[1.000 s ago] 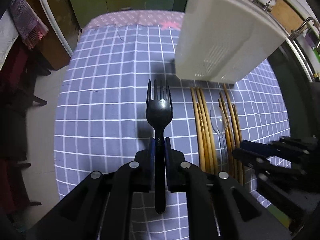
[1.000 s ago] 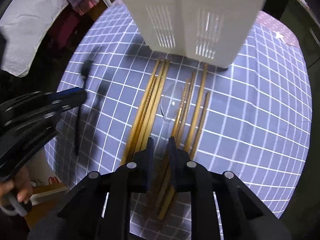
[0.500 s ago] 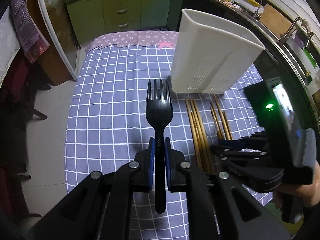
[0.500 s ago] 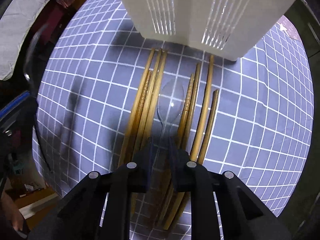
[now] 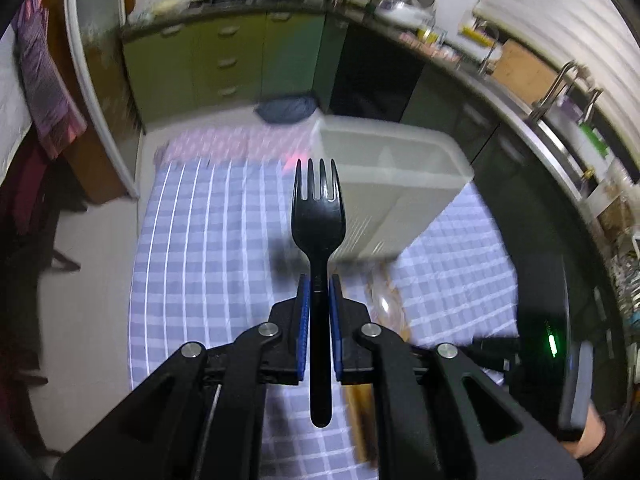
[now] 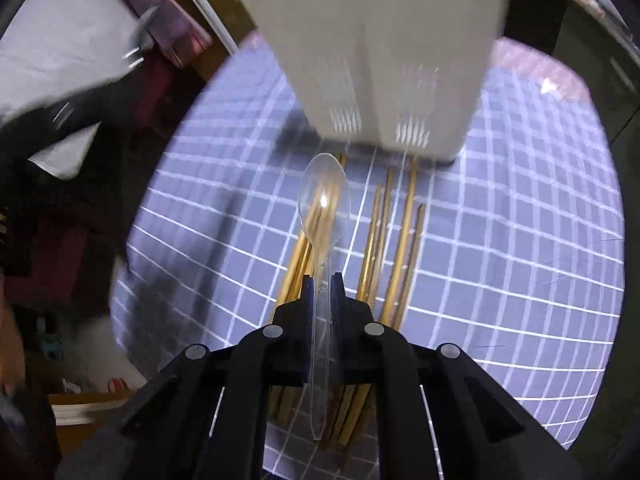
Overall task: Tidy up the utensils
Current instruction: 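Drop the fork into the white caddy with the left tool while the right tool drops the spoon in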
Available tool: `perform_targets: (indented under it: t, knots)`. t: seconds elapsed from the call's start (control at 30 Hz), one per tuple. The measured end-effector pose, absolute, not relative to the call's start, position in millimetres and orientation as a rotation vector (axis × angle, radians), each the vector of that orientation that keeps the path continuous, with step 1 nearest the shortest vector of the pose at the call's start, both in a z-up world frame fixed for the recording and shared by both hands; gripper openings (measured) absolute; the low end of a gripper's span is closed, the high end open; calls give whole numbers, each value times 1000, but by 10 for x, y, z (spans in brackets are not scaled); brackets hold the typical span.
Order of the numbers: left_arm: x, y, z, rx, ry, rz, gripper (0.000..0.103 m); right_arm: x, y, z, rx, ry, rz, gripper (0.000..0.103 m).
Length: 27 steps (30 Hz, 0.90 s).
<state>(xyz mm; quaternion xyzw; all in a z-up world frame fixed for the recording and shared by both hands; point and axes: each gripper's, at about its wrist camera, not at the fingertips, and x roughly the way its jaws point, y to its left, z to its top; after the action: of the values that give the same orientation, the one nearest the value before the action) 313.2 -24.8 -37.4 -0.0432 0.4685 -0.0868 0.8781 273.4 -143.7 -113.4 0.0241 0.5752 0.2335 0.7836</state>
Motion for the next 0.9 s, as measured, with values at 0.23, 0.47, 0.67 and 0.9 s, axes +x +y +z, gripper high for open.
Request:
perform_targets:
  t: [0.23,0.47,0.67,0.9]
  knots:
    - [3576,-590,192,-104,717,-243,9,2483,-1869,-719,202,1067,574,10]
    - [3989,-773,196,-83,535,-183,10,2261,-2169,-686,266,997,609,10]
    - [4162,-731,-212,-85,584,-162,9,2250,-2284,-436,276,910,614,10]
    - [4017,-676,-469,-48,614,-144,35,2496,-2303,204,233,705,516,10]
